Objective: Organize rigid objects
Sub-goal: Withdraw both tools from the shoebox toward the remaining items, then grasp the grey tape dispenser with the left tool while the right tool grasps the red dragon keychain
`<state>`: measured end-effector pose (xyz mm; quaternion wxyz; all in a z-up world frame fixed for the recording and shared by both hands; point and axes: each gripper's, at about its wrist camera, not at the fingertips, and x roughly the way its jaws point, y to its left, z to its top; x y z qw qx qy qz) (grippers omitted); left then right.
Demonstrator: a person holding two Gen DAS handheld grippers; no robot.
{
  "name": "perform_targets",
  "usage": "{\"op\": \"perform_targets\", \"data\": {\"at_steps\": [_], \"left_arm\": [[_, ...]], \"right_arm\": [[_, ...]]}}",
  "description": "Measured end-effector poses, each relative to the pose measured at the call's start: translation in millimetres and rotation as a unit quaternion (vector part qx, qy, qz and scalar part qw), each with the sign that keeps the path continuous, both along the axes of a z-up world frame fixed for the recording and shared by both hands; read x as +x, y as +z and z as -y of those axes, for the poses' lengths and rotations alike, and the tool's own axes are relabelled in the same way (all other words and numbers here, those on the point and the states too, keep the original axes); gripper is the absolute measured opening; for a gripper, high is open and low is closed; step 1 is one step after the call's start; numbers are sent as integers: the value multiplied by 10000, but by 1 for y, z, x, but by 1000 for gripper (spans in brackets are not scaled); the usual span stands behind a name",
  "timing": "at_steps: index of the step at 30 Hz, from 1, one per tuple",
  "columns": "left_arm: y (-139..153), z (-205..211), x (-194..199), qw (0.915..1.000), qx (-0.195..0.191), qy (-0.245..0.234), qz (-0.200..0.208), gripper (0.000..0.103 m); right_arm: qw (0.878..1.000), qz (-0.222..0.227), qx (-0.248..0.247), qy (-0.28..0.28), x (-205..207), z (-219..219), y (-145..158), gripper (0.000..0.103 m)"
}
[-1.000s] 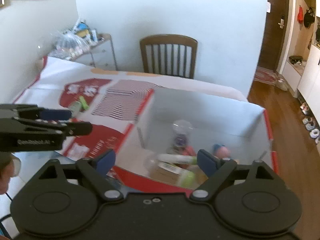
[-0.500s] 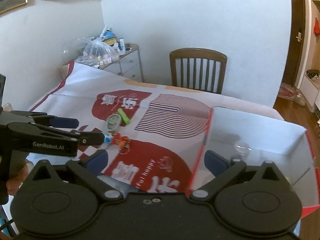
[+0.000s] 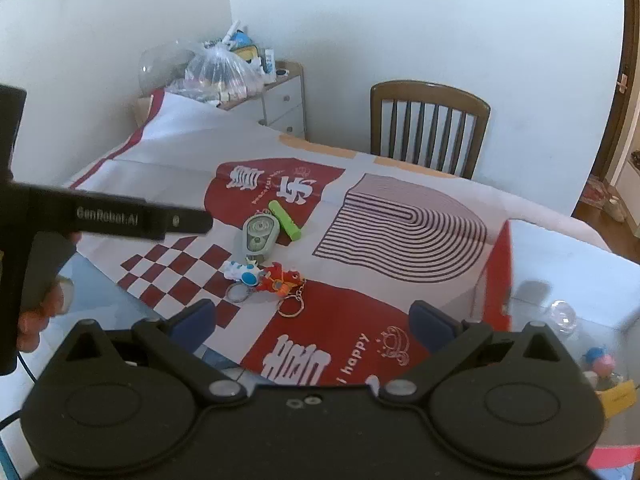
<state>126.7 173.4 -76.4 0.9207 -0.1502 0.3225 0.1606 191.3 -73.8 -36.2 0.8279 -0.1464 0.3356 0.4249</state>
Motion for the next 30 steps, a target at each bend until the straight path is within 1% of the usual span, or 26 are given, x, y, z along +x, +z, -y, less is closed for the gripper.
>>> {"op": "perform_targets", "data": {"at_steps": [3,6,9,14,19,22,24,26,29,30], "left_arm": [[-7,-14,10,9998,109,173,-26,101],[-16,-26,21,9996,72,258,-79,101],[-25,-35,32,9994,23,282,-201,101],[-45,-39,54,9985,77,324,-434,101],[-61,-46,74,9971,48,385,-657,101],[-68,-49,82,9960,51,455,-762,101],[-71,-50,86,9959,51,461,-774,101],[-74,-51,89,9958,28,462,-788,101],[-77,-53,95,9956,-11,465,-816,101],[-78,-53,97,9955,-23,463,-822,101]], "right_arm": [[9999,57,-73,-78,4,-16,-8,103],[9996,176,-213,-97,7,-30,-17,103],[9996,102,-253,-88,13,-43,-26,103],[9993,20,-353,-68,22,-61,-41,102],[9987,-94,-470,-157,34,-76,-56,99],[9984,-154,-520,-153,40,-83,-65,95],[9983,-270,-490,-154,45,-88,-69,94],[9982,-453,-371,-106,49,-92,-73,86],[9978,-570,-347,-40,54,-98,-78,80],[9976,-588,-363,-10,56,-100,-80,80]]}}
